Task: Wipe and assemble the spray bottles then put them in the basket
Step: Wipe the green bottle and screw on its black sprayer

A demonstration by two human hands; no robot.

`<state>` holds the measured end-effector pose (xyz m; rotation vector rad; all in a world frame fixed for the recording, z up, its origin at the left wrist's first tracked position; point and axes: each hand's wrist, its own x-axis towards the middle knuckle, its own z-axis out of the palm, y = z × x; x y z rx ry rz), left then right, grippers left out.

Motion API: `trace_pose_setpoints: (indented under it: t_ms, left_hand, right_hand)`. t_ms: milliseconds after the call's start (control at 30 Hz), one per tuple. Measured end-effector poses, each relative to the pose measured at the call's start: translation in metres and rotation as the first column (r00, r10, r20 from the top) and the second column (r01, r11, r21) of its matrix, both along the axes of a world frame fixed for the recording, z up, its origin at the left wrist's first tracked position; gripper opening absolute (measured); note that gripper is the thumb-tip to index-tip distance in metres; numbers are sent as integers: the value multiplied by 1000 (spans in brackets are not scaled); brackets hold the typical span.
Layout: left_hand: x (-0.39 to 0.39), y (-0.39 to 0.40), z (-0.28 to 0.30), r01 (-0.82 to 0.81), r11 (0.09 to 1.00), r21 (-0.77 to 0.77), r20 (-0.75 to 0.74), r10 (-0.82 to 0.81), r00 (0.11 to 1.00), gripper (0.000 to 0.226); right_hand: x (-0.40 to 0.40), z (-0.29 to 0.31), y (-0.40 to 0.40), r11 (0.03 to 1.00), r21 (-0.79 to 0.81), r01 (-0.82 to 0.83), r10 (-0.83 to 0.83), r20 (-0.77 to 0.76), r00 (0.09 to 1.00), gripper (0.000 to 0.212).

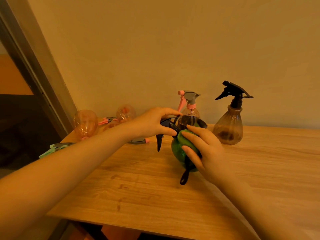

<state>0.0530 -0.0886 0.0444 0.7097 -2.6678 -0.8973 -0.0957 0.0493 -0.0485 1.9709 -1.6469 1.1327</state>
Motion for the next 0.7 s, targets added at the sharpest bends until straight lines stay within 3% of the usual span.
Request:
trace_pose_setpoints:
  t_ms: [167,300,500,700]
  left_hand:
    - [5,-4,1,9,999,-53,55,-6,998,63]
    - [13,-8,0,-30,1000,6,105,30,994,62]
    - [15,-13,-5,-85,995,59,79,81,994,62]
    - [5,-15,1,-87,996,7,120,86,989,61]
  right_hand:
    - [2,-12,0,999,31,9,-8,-16,1000,45]
    - [-4,-25,7,999,45,13,-12,-19,1000,51]
    - [-22,-45,16,995,95,17,-25,80,996,57]
    - [-30,-49,18,995,95,27,-52,269,962,56]
